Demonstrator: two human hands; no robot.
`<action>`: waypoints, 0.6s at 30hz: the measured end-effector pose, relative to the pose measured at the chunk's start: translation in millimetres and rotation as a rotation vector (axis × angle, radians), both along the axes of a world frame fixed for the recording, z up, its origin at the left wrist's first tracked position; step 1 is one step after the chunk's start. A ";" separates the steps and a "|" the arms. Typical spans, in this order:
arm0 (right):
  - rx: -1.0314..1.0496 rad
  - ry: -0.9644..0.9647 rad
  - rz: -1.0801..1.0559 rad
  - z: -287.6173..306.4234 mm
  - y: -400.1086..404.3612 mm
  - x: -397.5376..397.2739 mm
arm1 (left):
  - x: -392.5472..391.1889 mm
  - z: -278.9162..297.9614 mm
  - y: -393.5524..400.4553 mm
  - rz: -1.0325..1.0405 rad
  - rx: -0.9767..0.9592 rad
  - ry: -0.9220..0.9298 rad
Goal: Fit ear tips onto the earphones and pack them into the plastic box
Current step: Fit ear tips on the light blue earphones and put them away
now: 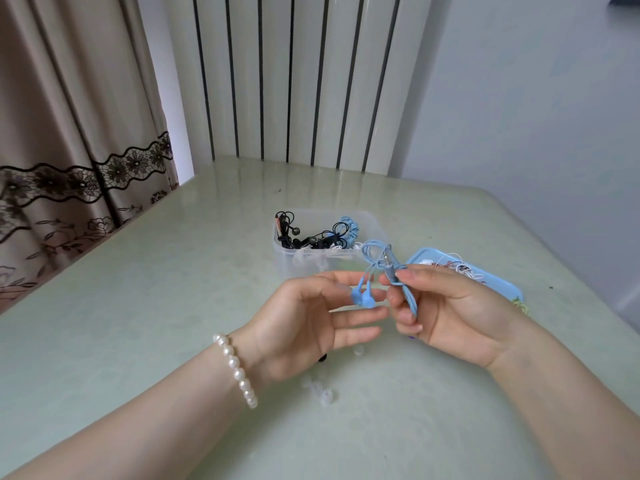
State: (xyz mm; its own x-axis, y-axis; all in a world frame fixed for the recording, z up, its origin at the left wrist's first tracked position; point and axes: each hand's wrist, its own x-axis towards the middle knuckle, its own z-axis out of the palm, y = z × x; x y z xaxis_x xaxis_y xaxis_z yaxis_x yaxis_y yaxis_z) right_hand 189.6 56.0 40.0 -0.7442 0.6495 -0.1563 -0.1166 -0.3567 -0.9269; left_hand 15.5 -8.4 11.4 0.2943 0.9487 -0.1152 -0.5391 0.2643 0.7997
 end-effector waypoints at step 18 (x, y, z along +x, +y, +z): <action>0.050 -0.200 -0.003 -15.8 -1.6 -0.3 | 2.5 -5.1 -0.2 0.130 -0.048 0.136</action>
State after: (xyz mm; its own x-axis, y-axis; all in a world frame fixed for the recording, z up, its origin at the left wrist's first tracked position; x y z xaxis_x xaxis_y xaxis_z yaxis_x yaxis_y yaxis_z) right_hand 189.3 54.4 24.1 -0.6994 0.6623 -0.2685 0.0704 -0.3100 -0.9481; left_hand 18.0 -8.6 6.3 0.1480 0.9703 -0.1913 -0.4590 0.2387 0.8558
